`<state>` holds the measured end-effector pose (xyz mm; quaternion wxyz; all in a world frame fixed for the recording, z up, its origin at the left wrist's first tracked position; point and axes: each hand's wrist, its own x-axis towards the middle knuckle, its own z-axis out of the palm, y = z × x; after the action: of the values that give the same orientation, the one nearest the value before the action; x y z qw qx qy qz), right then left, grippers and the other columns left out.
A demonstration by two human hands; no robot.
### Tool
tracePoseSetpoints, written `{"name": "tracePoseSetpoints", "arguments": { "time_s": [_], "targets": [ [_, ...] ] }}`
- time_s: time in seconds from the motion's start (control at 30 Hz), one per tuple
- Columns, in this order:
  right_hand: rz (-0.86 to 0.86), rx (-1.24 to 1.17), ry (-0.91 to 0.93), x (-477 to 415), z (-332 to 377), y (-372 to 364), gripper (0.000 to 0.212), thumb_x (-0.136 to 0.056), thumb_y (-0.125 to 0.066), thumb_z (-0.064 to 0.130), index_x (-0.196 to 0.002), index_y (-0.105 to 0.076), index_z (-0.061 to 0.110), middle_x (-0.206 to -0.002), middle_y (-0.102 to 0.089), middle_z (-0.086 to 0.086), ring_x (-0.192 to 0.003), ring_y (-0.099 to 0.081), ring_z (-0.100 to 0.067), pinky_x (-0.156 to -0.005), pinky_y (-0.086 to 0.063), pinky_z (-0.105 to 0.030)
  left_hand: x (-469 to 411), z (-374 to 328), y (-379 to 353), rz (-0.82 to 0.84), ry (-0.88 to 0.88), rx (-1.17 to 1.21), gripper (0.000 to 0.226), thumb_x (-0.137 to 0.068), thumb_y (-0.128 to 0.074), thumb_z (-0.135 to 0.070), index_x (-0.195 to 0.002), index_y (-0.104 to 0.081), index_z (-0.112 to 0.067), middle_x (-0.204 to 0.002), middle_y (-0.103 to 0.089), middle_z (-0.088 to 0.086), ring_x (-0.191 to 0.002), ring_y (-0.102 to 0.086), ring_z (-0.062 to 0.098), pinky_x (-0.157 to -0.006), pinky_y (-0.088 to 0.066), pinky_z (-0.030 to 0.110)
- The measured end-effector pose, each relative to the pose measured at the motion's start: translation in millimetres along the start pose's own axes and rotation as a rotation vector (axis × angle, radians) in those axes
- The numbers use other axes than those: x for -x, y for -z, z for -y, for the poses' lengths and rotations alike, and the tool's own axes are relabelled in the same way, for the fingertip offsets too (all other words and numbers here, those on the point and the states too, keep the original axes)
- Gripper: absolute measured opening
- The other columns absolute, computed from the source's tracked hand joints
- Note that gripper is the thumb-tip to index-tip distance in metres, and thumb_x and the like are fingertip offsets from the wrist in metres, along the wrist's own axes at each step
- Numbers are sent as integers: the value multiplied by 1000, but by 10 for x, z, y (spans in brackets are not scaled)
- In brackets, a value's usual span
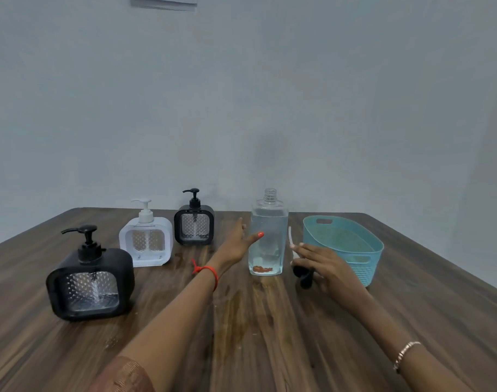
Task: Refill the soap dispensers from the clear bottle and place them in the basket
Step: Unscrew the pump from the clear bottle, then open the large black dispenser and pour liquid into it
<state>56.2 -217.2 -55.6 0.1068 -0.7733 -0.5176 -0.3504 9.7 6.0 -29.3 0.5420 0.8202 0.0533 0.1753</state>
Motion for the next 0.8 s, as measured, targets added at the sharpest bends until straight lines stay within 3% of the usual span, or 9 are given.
{"name": "tracePoseSetpoints", "arguments": {
  "time_s": [0.13,0.33,0.47,0.53,0.6,0.67,0.7,0.77,0.8],
  "targets": [
    [136,94,34,49,-34,-52,50,-49,-91,14,-93,-73,29,-116,-68,1,-108,-65,-19,-82,-54,-33,60,86,17,-1,39,-46,82,-90,-54,-36,-149,-6,-6,-152,-27,14,-137,-32,26,-109,-29,36],
    [401,331,130,96,-60,-97,59,-44,-92,26,-97,-71,39,-105,-71,14,-110,-63,-11,-82,-54,-40,142,162,32,7,44,-88,81,-90,-53,-38,-149,-8,-6,-150,-30,12,-136,-34,25,-108,-30,35],
    [416,370,89,115,-42,-86,56,-43,-92,25,-95,-72,36,-94,-74,16,-108,-64,-11,-82,-54,-42,217,207,96,-2,46,-117,78,-91,-52,-41,-148,-13,-5,-147,-36,11,-133,-37,23,-106,-32,32],
    [414,323,49,94,-19,-85,53,-56,-87,15,-104,-70,31,-104,-72,11,-117,-59,-14,-93,-48,-46,259,220,146,-5,46,-107,74,-91,-53,-40,-146,-20,-4,-141,-42,11,-129,-41,22,-105,-33,31],
    [435,253,37,38,24,-63,46,-80,-67,7,-122,-60,23,-127,-61,5,-134,-41,-15,-109,-32,-44,305,229,215,-38,35,-104,65,-90,-55,-35,-141,-32,-2,-132,-50,12,-123,-47,22,-102,-37,30],
    [384,148,-15,-25,68,-61,43,-85,-55,-2,-124,-59,16,-131,-59,-2,-135,-40,-19,-108,-32,-38,320,238,282,-69,14,-83,54,-90,-58,-30,-132,-45,0,-125,-57,16,-108,-58,21,-92,-48,25],
    [320,95,-59,-74,97,-71,44,-82,-55,-6,-120,-62,15,-127,-62,-5,-130,-47,-21,-104,-37,-35,339,222,319,-70,3,-70,48,-90,-58,-26,-128,-49,2,-119,-62,19,-95,-63,19,-78,-51,16],
    [227,-49,-173,-219,232,-31,44,-79,-53,-7,-115,-66,14,-117,-67,-5,-117,-57,-23,-93,-40,-26,397,162,404,-79,-24,-42,36,-91,-57,-19,-120,-54,4,-107,-67,21,-76,-64,13,-55,-45,5],
    [193,-126,-206,-326,348,-18,40,-80,-53,-5,-113,-66,14,-114,-67,-5,-111,-59,-22,-88,-39,-23,438,124,481,-98,-41,-23,32,-92,-56,-16,-117,-56,4,-102,-68,21,-71,-64,10,-51,-43,4]
  ]
}}
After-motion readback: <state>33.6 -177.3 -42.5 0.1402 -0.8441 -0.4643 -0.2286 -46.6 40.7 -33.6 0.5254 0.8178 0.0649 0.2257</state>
